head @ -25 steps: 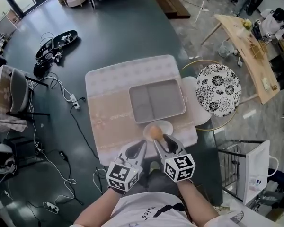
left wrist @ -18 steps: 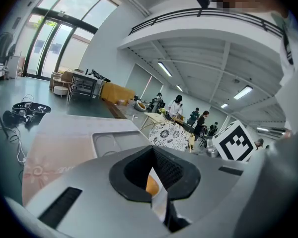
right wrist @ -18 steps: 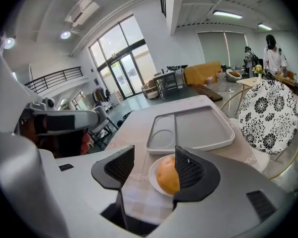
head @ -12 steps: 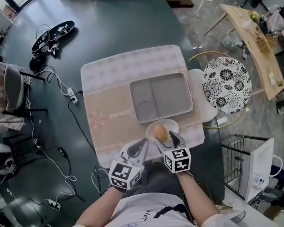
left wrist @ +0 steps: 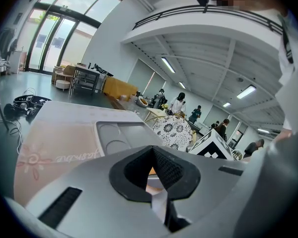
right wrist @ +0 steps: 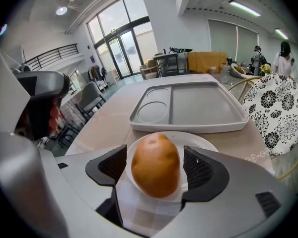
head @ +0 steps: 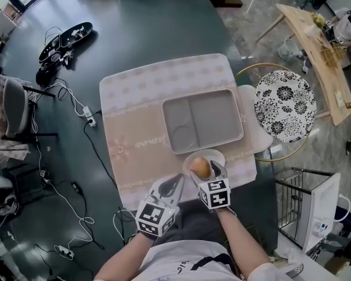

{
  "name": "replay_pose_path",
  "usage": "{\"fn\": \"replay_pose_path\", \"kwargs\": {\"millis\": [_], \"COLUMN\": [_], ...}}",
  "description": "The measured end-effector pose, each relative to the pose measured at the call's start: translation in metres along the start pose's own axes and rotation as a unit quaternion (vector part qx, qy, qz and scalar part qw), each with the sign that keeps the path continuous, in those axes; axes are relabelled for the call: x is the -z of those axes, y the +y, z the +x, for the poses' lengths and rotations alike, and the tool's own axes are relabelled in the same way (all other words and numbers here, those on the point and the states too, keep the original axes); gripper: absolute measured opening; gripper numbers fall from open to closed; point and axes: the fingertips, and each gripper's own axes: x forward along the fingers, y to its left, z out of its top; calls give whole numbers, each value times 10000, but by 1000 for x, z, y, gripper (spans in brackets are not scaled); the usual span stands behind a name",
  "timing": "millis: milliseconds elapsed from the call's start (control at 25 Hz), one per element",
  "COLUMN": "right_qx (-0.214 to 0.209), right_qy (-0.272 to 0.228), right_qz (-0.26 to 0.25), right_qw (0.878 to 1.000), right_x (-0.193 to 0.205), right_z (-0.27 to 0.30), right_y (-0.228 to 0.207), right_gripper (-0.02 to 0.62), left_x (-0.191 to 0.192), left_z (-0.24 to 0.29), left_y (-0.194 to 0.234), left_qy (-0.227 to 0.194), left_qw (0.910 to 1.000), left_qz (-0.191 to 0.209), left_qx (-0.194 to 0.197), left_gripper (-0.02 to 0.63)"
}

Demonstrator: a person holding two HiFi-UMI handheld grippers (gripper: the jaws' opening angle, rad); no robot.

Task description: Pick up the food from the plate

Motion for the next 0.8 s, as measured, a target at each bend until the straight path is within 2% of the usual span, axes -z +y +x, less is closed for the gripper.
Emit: {"fn": "replay_pose_path", "kwargs": {"millis": [480,800], "right_qx": [-39,-327], "right_qy": [565,199], "right_qz": [1,265], "right_qw": [9984,9989], "right_x": [20,-10], "right_z": [16,-32], "right_y": [-4,4], "right_gripper": [318,318], "left_x": [-1,-16], "left_z": [-3,-21], "left_y": [5,-17], "left_qy": [-7,62], "left_qw": [10000,9999], "left_qz": [-7,66], "left_qx": [-61,-56], "left_gripper": [5,5]}}
